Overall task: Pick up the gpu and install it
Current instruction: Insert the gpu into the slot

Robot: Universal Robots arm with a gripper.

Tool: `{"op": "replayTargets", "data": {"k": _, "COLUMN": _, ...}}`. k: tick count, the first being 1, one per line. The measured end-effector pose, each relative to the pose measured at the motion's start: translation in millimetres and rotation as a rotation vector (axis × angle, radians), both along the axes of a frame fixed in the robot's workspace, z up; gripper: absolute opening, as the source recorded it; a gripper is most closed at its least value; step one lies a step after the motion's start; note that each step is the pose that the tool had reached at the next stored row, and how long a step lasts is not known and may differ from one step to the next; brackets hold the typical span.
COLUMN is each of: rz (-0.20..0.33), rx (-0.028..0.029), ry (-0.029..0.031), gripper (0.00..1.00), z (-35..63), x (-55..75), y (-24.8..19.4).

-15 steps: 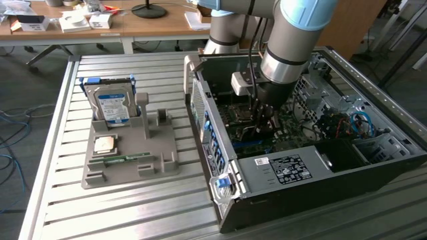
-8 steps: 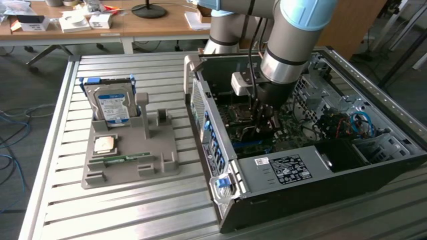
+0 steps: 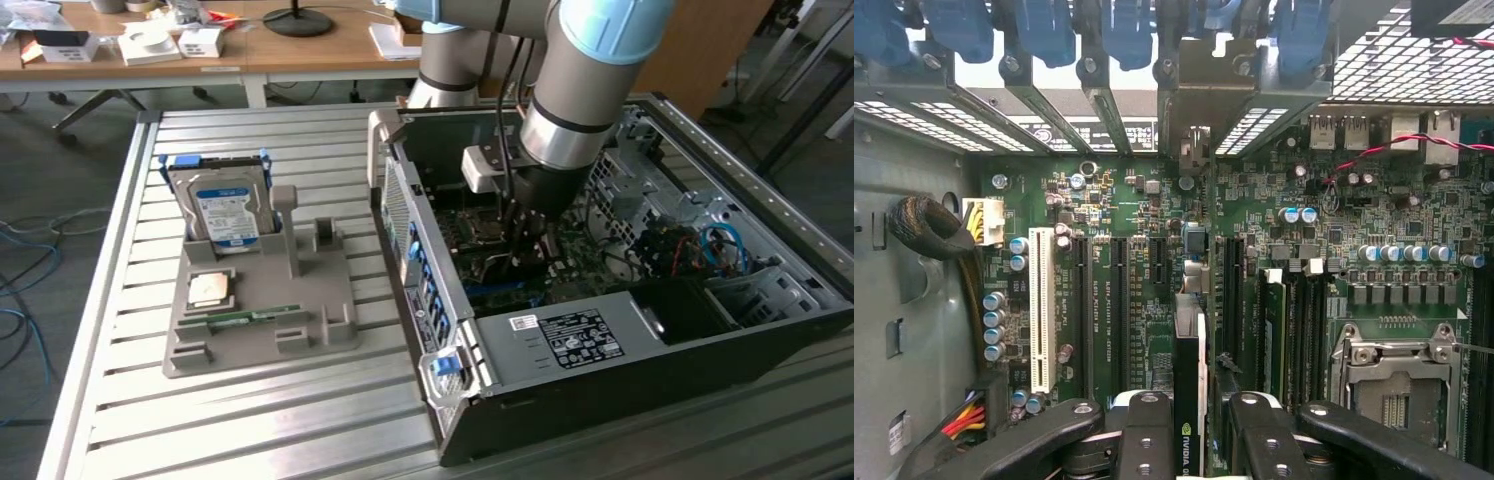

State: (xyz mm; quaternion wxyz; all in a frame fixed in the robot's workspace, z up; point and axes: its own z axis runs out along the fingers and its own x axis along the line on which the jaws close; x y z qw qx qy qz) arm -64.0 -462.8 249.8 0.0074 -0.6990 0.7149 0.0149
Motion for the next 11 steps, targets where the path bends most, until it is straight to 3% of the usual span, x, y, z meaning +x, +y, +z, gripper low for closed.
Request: {"op": "replayTargets", "data": {"k": 11, "rz": 0.0, "rx": 0.0, "ry": -0.0001, "gripper": 0.26, "z": 0.0, "x": -2.1, "y": 0.0}}
